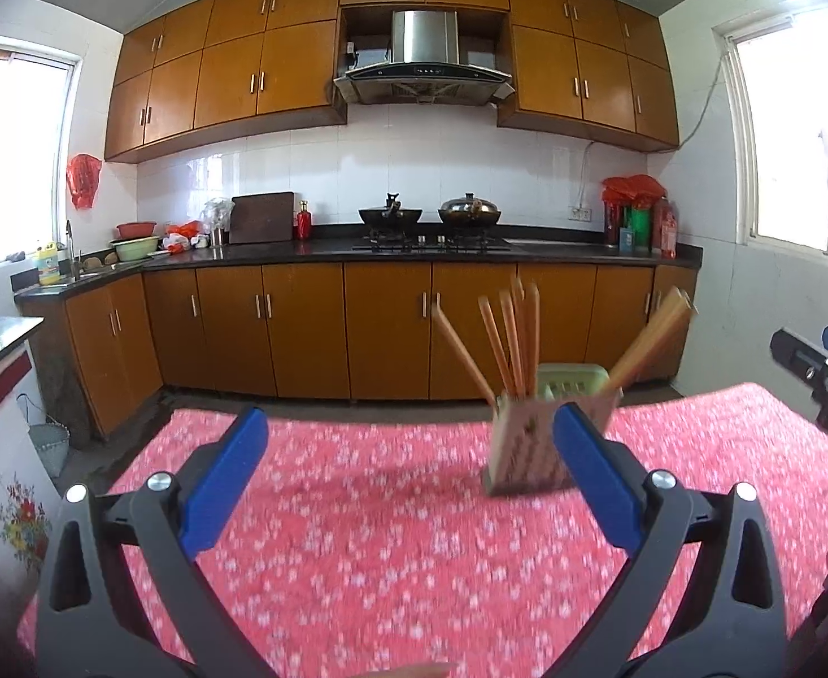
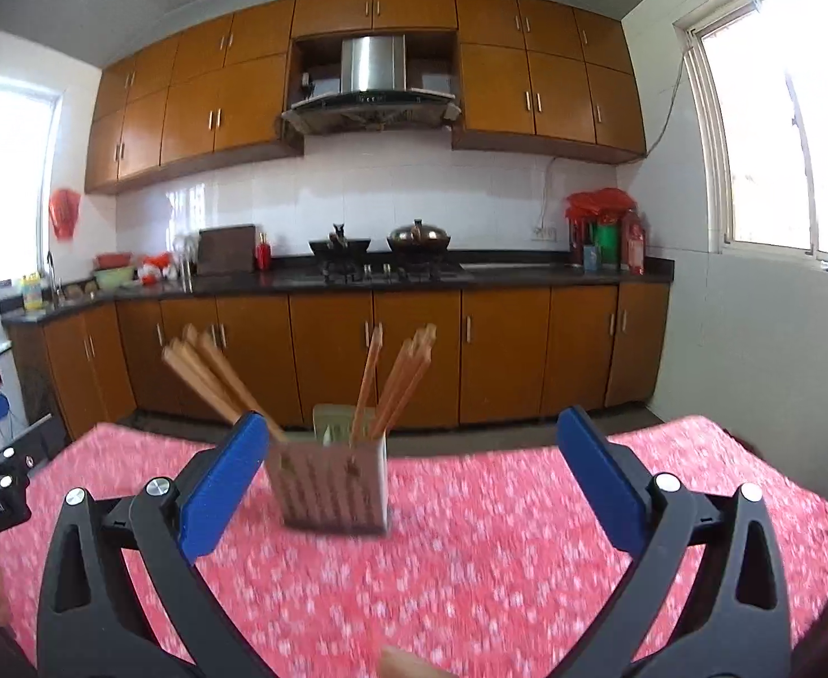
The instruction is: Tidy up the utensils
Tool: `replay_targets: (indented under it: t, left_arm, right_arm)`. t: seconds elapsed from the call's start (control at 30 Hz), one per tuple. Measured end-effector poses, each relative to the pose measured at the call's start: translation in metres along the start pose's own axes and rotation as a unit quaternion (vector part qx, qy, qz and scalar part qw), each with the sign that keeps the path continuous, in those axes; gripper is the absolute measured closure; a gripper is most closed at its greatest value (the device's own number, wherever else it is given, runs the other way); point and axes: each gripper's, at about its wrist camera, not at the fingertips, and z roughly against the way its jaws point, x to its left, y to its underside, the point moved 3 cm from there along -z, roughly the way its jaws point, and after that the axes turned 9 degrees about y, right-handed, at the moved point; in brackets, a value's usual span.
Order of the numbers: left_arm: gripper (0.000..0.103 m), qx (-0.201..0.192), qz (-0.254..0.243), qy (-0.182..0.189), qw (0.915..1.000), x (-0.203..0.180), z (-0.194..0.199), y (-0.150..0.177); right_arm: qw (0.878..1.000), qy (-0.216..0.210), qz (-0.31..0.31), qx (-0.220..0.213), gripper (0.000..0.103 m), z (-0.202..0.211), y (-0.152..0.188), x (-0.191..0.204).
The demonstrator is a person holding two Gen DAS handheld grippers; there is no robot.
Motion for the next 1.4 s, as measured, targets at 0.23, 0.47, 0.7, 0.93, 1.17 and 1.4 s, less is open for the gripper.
replay_targets:
  t: [0.23,0.47,0.7,0.93,1.17,1.4]
  left_arm:
    - [0.004,0.011,-0.028,-0.002,0.9996,-0.02,0.019,0.049]
    - [0.004,0.028,-0.018,-0.007,0.9994,-0.025,0.019,0.073]
    - [0.004,0.047,-0.018,-0.007,0.9987,-0.027,0.017,0.09]
    - [0.004,0.05,-0.007,-0.003,0.9987,-0.025,0.018,0.093]
    - [0.004,0.058,-0.004,-0.003,0.9983,-0.025,0.017,0.095]
    - [0.004,0.058,-0.005,-0.001,0.9983,-0.026,0.018,0.095]
  right_arm:
    - [0.999,-0.023,0.003,0.032,0.002,0.017,0.054,0.007]
    - [0.998,-0.02,0.007,0.055,0.002,0.022,0.076,0.009]
    - [0.997,-0.013,0.001,0.079,0.002,0.026,0.098,0.006]
    - [0.996,-0.015,0.002,0.089,0.002,0.028,0.106,0.007]
    - [0.995,-0.016,-0.001,0.095,0.002,0.027,0.107,0.003]
    - [0.995,-0.017,-0.004,0.097,0.002,0.026,0.105,-0.001]
